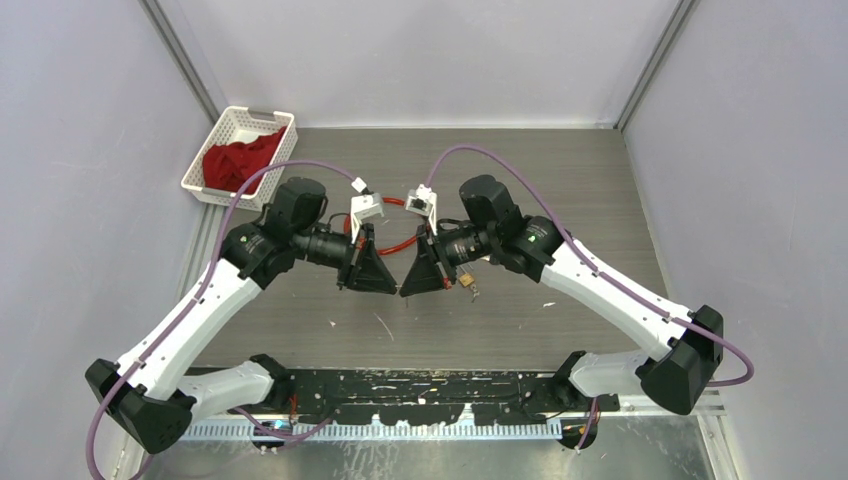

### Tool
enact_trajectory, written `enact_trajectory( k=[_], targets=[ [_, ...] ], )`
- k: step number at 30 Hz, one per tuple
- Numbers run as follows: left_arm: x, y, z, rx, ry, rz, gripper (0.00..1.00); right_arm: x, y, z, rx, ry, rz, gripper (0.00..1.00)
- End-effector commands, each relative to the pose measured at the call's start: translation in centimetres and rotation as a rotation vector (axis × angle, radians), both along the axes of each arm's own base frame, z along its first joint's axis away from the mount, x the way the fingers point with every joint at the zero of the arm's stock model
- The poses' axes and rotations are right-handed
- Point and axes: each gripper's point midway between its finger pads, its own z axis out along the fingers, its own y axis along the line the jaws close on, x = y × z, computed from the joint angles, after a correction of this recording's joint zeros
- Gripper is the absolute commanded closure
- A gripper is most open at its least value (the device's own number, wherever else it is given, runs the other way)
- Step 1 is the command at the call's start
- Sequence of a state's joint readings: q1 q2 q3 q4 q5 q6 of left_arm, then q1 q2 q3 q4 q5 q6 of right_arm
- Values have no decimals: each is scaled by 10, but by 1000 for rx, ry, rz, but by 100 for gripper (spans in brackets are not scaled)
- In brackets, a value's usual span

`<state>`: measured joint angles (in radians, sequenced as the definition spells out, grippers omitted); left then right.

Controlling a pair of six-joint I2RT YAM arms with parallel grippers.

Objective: Unlock with the key

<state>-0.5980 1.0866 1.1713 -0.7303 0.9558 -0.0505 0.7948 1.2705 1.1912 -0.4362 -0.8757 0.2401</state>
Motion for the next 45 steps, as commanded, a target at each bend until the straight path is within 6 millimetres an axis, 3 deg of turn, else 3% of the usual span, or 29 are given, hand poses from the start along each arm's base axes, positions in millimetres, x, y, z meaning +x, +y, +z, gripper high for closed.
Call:
enact_trajectory(
  k=[1,2,3,4,5,10,17,26,28,30,33,45],
  targets=[
    [-5,-1,13,-44,-28,-41,100,2,7,24,70,-56,16,99],
    [-5,0,12,-37,-29,-40,100,3,7,24,71,-57,12,98],
    [-5,1,11,-32,-32,-36,100,5,7,24,76,-62,0,89],
    [-4,2,10,-28,-37,-27,100,7,6,25,84,-71,-20,73],
    [-3,2,11,-28,-38,-20,100,9,6,24,98,-70,-37,66],
    [0,1,19,-51,-29,-1,100,7,6,36,250,-8,-43,50],
    [4,2,31,-84,-24,24,100,4,0,41,355,47,-67,56],
    [7,1,35,-105,-4,41,100,11,-11,48,461,68,-141,89],
    [7,0,35,-107,1,43,100,11,-11,50,469,67,-148,93],
    [8,0,33,-104,8,50,100,11,-11,50,473,73,-149,90],
    [9,0,32,-102,13,56,100,13,-10,48,470,85,-161,71],
    [15,-1,36,-122,30,81,100,12,-9,41,498,134,-157,67]
  ],
)
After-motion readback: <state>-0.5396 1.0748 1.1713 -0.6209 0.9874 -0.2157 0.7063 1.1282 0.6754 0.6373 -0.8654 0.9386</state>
